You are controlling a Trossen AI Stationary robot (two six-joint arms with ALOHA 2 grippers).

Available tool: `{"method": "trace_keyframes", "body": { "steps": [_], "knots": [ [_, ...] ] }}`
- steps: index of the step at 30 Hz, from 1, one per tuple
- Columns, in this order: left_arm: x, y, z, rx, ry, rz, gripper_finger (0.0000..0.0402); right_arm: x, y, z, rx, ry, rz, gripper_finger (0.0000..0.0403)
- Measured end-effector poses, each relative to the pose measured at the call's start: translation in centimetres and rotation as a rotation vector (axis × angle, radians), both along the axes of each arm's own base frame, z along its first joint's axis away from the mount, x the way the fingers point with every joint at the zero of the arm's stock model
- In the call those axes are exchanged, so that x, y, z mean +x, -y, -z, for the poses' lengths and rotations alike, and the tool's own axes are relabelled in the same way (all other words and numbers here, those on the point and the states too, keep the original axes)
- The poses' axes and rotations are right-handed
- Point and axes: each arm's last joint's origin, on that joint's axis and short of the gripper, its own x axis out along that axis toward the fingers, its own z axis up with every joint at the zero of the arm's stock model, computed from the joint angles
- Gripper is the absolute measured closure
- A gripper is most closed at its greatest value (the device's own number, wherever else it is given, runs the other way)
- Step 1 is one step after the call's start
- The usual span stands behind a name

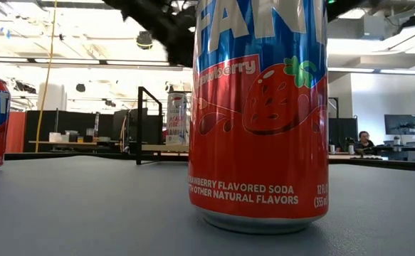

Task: Place canned beverage on shelf
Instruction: Put the top red-silver soda can on the shelf

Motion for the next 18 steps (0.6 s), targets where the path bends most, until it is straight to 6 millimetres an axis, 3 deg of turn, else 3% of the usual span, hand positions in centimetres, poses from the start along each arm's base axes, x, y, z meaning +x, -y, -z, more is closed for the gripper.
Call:
{"method": "trace_keyframes", "body": {
  "steps": [4,8,14,18],
  "knots": [
    [-3.2,2.9,0.5,0.048,-0.034,-0.026,0.0199,1.5,3.3,-0.8,0.065,-0.033,0.015,0.0338],
    [-7.2,5.2,0.6,0.135,0.082,-0.067,0.0209,3.3,6.4,-0.9,0.117,-0.083,0.046,0.0282],
    [-13.2,7.1,2.3,0.126,0.299,-0.056,0.0217,5.4,10.3,-0.4,0.171,-0.178,0.121,0.0194],
    [-16.1,7.9,4.0,0.118,0.414,-0.071,0.0217,6.2,11.9,-0.1,0.200,-0.249,0.137,0.0147]
  ]
}}
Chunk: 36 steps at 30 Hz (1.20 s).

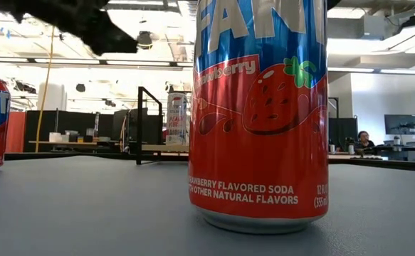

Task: Place canned beverage on shelf
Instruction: Put the top red-silver soda can on the shelf

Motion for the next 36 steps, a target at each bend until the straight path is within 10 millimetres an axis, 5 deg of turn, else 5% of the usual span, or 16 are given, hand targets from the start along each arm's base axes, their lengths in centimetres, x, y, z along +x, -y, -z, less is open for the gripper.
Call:
{"method": "trace_keyframes", "body": {
  "steps": [8,19,36],
  "knots": [
    [-3.2,0.9,3.8,-0.010,0.147,-0.002,0.0217,0.6,1.2,1.0,0.036,-0.048,-0.034,0.0127],
    [-4.1,0.9,9.2,-0.032,0.132,-0.081,0.0217,0.4,1.6,1.0,0.050,-0.025,-0.135,0.0127],
    [-4.3,0.8,10.6,-0.130,0.024,-0.154,0.0217,0.0,3.0,2.3,0.018,-0.104,-0.129,0.0127]
  ]
}}
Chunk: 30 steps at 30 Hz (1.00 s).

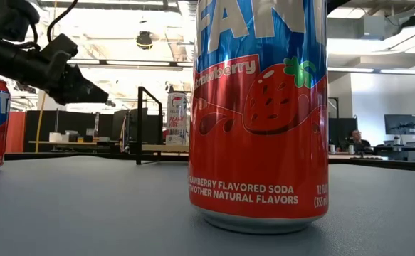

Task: Place canned beverage on shelf
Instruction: Put the top red-silver soda can on the shelf

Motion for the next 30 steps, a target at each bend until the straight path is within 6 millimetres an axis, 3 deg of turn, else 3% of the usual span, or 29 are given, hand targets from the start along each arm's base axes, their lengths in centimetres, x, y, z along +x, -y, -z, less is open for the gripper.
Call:
{"method": "trace_keyframes", "body": {
  "steps": [9,21,30],
  "knots": [
    [-0.3,0.1,1.2,-0.037,-0.132,0.004,0.0217,-0.1,-0.1,0.1,0.029,0.002,-0.035,0.0127],
    [-0.3,0.1,1.2,-0.040,-0.142,0.005,0.0217,-0.1,-0.2,0.3,0.037,-0.014,-0.029,0.0127],
    [-0.3,0.1,1.3,-0.040,-0.143,0.004,0.0217,1.6,1.1,3.1,0.019,-0.061,-0.046,0.0127]
  ]
}}
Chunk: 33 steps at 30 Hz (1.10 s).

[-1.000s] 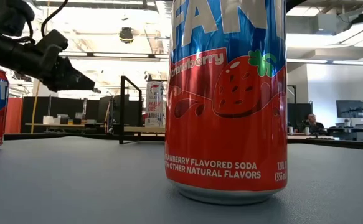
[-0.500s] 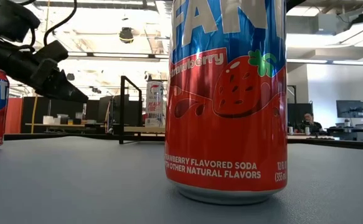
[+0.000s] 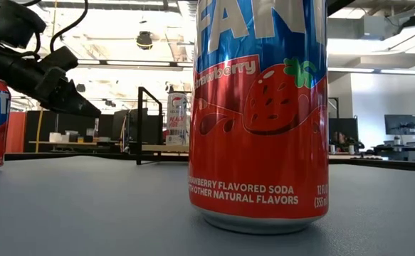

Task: Place canned beverage on shelf
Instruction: Put the top red-silver soda can on the shelf

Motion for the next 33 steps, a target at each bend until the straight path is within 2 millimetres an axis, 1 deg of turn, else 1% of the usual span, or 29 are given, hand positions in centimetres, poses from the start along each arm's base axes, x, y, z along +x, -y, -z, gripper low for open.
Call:
{"method": "trace_keyframes", "body": {
  "steps": [5,11,18,20,24,26,28,31,33],
  "knots": [
    [0.0,0.0,0.0,0.000,0.000,0.000,0.0217,-0.3,0.2,-0.1,0.019,-0.004,0.053,0.0127],
    [0.0,0.0,0.0,0.000,-0.001,0.000,0.0217,-0.8,-0.7,-1.0,0.095,0.018,0.152,0.0127],
    [0.0,0.0,0.0,0.000,-0.001,0.000,0.0217,-0.2,-2.3,-1.8,0.130,0.039,0.318,0.0127],
    [0.0,0.0,0.0,0.000,-0.001,0.000,0.0217,0.1,-2.6,-2.2,0.130,0.053,0.360,0.0127],
    [0.0,0.0,0.0,0.000,-0.001,0.000,0.0217,0.7,-3.0,-3.6,0.072,0.087,0.414,0.0127],
    [0.0,0.0,0.0,0.000,-0.001,0.000,0.0217,0.9,-3.3,-4.2,0.039,0.080,0.390,0.0127],
    [0.0,0.0,0.0,0.000,-0.001,0.000,0.0217,1.0,-3.7,-4.7,-0.007,0.036,0.316,0.0127],
    [0.0,0.0,0.0,0.000,-0.001,0.000,0.0217,0.8,-4.3,-4.5,-0.085,-0.069,0.170,0.0127],
    [0.0,0.0,0.0,0.000,-0.001,0.000,0.0217,0.8,-4.5,-4.3,-0.107,-0.106,0.119,0.0127]
  ]
}}
